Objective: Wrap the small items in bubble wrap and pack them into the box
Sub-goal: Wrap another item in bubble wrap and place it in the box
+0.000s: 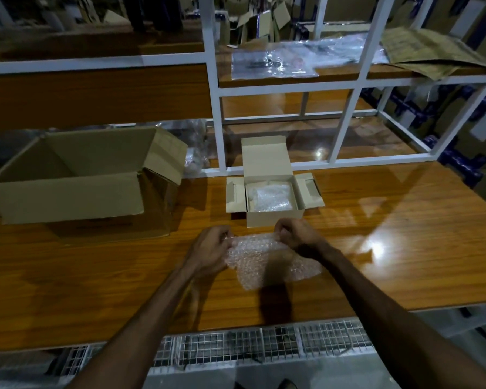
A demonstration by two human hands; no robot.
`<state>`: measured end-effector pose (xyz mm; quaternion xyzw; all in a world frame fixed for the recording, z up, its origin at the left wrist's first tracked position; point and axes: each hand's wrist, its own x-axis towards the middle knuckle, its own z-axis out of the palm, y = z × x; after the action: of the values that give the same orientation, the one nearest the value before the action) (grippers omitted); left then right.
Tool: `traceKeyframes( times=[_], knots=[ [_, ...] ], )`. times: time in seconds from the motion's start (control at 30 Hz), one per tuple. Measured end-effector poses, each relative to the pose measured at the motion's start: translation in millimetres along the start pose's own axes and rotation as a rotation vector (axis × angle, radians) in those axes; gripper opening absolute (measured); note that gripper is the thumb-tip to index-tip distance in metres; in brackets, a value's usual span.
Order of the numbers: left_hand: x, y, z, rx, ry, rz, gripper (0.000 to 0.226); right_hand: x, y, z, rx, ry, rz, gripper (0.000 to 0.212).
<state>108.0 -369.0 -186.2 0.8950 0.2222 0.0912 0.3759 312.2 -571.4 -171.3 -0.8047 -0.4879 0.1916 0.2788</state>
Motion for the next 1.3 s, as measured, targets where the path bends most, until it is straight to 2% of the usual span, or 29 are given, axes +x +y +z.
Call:
traceKeyframes(
  times=[0.1, 0.23, 0.3, 0.37, 0.4, 0.47, 0.57, 0.67, 0.73, 0.83, 0.93, 1.07, 1.17, 1.23, 1.27, 1.3],
  knots=[
    [7, 0, -21, -0.084, -0.144, -0.046, 0.010, 11, -6, -16, -0.020, -0.104, -0.003, 0.003],
    [11, -13, -46, -0.132, -0.326, -0.092, 0.020, 16, -6, -26, 0.001, -0.190, 0.016, 0.014],
    [12, -18, -51, -0.123, -0.356, -0.123, 0.020, 17, -6, -28, 0.010, -0.205, 0.015, 0.016],
    [11, -22, -52, -0.089, -0.365, -0.150, 0.016, 18, -2, -25, -0.034, -0.242, 0.021, 0.010],
    [9, -23, -50, -0.056, -0.351, -0.173, 0.015, 18, 2, -21, -0.063, -0.262, 0.036, 0.006],
    [1, -28, -40, -0.009, -0.281, -0.227, 0.015, 15, 11, -8, -0.111, -0.276, 0.118, 0.015],
    [-12, -44, -20, -0.027, -0.166, -0.293, 0.009, 0, 18, 12, -0.325, -0.148, 0.212, 0.033],
    [-22, -55, -6, -0.104, -0.078, -0.384, 0.010, -22, 14, 45, -0.551, 0.093, -0.004, 0.041],
    [-24, -57, -3, -0.140, -0.032, -0.401, 0.011, -32, 4, 73, -0.477, 0.042, -0.105, 0.048],
    [-22, -52, -10, -0.092, -0.046, -0.399, 0.011, -43, -8, 113, -0.471, -0.171, -0.126, 0.059],
    [-21, -37, -26, -0.092, -0.110, -0.421, 0.012, -51, -6, 128, -0.525, -0.124, -0.108, 0.059],
    [-17, -7, -38, -0.253, -0.145, -0.379, 0.020, -48, 4, 131, -0.505, -0.098, -0.134, 0.057],
    [-14, 22, -30, -0.332, -0.187, -0.310, 0.013, -43, 8, 126, -0.442, -0.112, -0.150, 0.070],
    [-11, 37, -18, -0.434, -0.237, -0.332, 0.018, -43, 6, 122, -0.281, -0.104, -0.128, 0.081],
    [-9, 41, -11, -0.460, -0.263, -0.346, 0.020, -42, 7, 122, -0.160, -0.096, -0.097, 0.078],
    [-7, 43, -4, -0.452, -0.283, -0.356, 0.021, -43, 4, 117, -0.013, -0.104, -0.054, 0.065]
  ],
)
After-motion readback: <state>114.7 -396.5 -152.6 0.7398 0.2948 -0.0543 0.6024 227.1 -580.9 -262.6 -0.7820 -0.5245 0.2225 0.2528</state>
